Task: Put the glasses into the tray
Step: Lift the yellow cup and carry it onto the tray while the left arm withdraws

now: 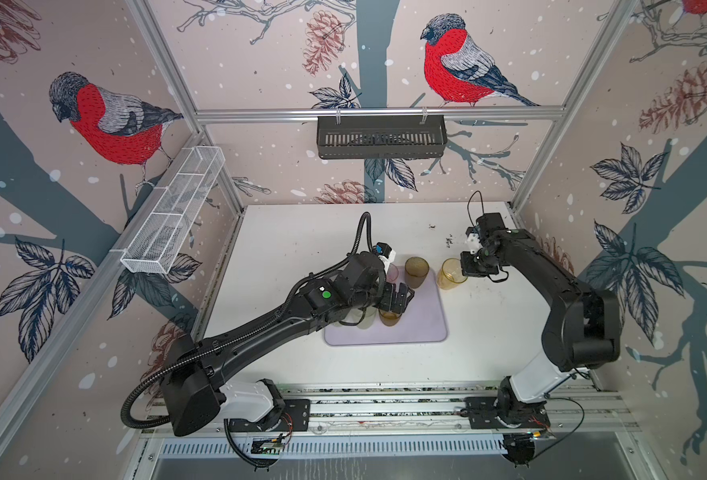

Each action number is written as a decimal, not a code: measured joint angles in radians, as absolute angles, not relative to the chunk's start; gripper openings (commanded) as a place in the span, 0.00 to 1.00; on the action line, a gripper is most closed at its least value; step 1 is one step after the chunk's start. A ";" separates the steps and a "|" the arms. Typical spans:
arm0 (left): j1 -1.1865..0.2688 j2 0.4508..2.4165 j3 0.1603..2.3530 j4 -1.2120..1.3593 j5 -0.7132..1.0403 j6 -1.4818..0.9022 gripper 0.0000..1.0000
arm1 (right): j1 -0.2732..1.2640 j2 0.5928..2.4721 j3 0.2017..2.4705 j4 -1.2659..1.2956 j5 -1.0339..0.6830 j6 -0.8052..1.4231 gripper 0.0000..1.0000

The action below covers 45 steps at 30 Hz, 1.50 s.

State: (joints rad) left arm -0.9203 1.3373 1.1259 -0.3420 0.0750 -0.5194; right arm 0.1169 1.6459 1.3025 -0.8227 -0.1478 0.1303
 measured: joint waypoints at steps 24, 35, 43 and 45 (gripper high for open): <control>-0.920 1.318 1.116 -0.344 0.075 -0.516 0.98 | 0.172 1.563 1.338 -0.919 -0.129 0.128 0.01; -0.945 1.244 1.055 -0.382 0.078 -0.432 0.98 | 0.222 1.506 1.270 -0.941 -0.115 0.138 0.01; -1.015 1.223 1.014 -0.413 0.078 -0.392 0.98 | 0.242 1.482 1.226 -0.939 -0.115 0.162 0.01; -1.024 1.222 1.006 -0.412 0.078 -0.392 0.98 | 0.249 1.477 1.215 -0.939 -0.116 0.168 0.01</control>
State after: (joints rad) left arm -1.0245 1.2224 1.0061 -0.4122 0.0776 -0.3920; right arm 0.2489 1.4773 1.2148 -0.9394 -0.1158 0.1680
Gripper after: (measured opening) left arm 0.976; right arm 0.077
